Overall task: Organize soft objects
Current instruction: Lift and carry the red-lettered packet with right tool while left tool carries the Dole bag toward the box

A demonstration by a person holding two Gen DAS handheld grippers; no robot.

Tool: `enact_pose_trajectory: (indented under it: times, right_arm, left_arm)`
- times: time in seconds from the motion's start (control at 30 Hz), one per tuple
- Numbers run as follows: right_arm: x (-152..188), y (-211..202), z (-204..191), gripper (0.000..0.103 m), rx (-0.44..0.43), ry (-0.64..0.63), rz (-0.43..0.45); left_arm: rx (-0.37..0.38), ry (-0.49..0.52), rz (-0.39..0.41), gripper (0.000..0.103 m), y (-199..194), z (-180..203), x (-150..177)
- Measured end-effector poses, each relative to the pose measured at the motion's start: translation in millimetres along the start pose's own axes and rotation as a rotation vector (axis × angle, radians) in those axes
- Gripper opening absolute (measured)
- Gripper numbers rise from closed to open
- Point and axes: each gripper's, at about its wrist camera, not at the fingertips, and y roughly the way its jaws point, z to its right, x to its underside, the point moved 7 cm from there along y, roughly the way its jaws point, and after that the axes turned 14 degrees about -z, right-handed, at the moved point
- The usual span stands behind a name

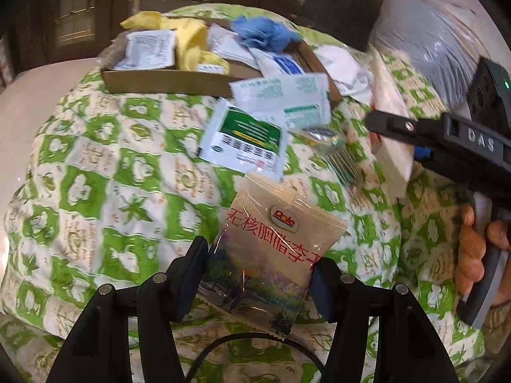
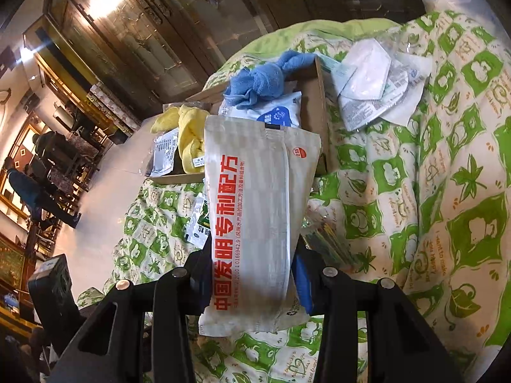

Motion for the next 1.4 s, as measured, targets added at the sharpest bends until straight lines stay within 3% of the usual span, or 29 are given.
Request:
enact_pose_trajectory:
  times: [0.23,0.93,1.4]
  right_arm:
    - [1.1,2.2,-1.2,0.041,0.029,-0.011,0.001]
    - [3.3,11.8,4.8,0.041,0.063,0.014,-0.02]
    - [0.8,4.1,2.0,0.041,0.054,0.016,-0.005]
  left_arm:
    - [-0.007,-0.058,0.046,0.062,-9.7,-15.6,0.0]
    - [-0.016,-0.054,0.069,0.062,-14.0,-16.4,-0.2]
    - [-0.162,-0.062,0.104,0.062,-20.0,-22.2,-6.1]
